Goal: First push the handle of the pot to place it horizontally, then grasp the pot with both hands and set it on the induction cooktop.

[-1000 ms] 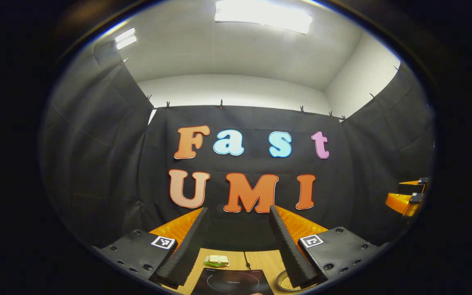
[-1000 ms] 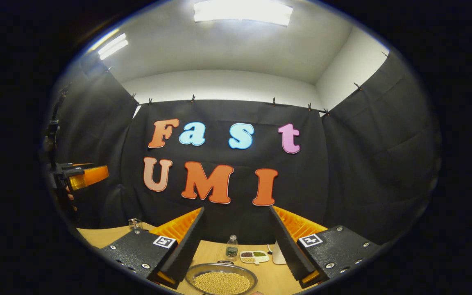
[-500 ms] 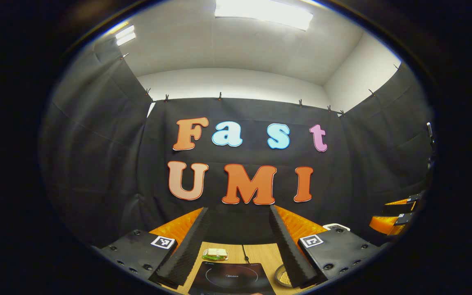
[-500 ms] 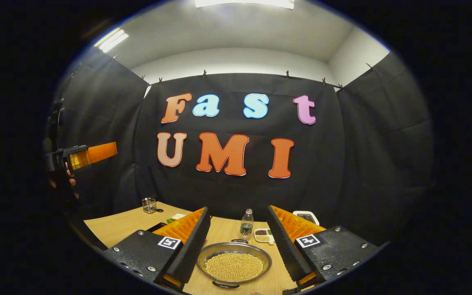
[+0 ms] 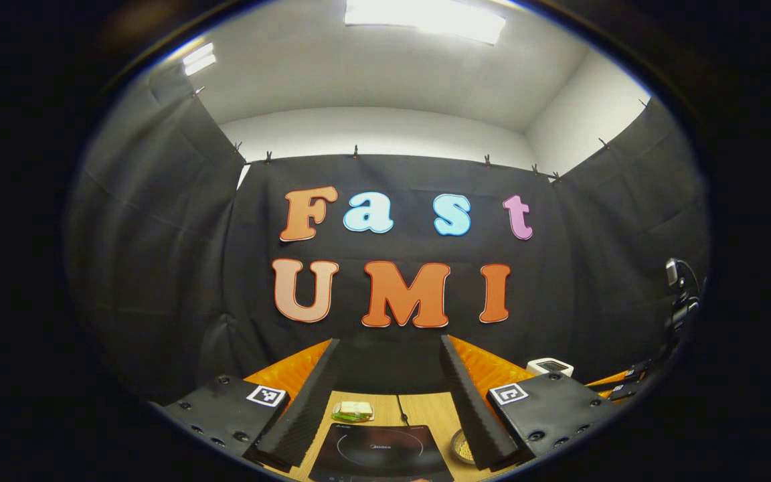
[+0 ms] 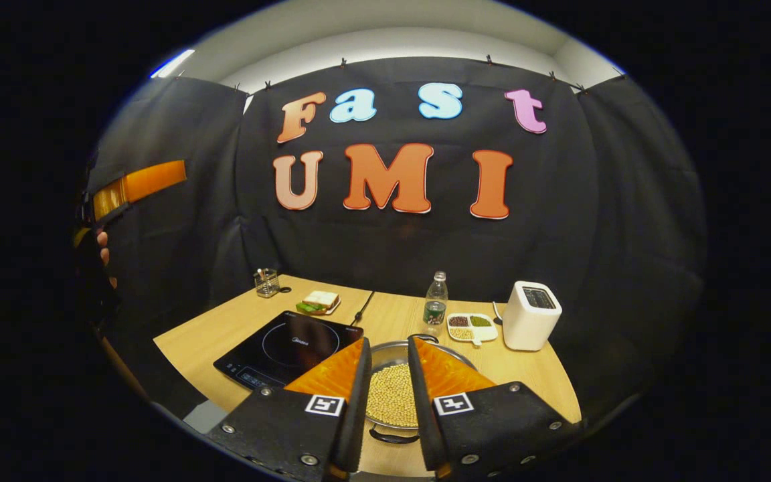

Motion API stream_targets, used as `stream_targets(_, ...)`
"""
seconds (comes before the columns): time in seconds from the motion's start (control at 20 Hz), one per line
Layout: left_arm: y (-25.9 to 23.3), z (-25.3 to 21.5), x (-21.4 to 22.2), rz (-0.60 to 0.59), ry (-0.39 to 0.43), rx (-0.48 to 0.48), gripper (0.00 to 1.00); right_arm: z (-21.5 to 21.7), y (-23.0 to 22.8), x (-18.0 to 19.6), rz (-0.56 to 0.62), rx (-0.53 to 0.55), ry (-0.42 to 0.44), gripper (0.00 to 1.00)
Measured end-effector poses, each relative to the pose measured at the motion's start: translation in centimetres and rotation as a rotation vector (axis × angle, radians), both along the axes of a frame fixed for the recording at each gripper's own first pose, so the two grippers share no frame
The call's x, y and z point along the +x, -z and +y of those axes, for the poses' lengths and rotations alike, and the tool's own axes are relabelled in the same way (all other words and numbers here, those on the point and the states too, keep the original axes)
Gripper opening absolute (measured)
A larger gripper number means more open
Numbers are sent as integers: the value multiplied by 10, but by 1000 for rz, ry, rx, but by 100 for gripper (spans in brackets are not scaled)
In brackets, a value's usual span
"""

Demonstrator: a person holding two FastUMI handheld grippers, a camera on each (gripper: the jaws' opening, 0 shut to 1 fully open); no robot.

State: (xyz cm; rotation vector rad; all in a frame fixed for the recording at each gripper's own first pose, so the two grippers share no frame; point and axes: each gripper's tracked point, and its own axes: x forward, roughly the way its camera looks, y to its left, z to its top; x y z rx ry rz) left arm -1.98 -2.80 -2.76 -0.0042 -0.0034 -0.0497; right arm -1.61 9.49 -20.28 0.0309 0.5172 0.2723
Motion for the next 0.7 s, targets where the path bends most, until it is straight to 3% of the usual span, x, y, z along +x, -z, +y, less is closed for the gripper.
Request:
stream_targets(0.35, 18, -5, 5, 41, 30, -5, 97, 16, 60, -3, 210, 23, -20, 12)
stream_targets(0.7, 35, 19, 5, 75, 8, -32, 97, 30, 118, -1, 431, 65, -3, 11)
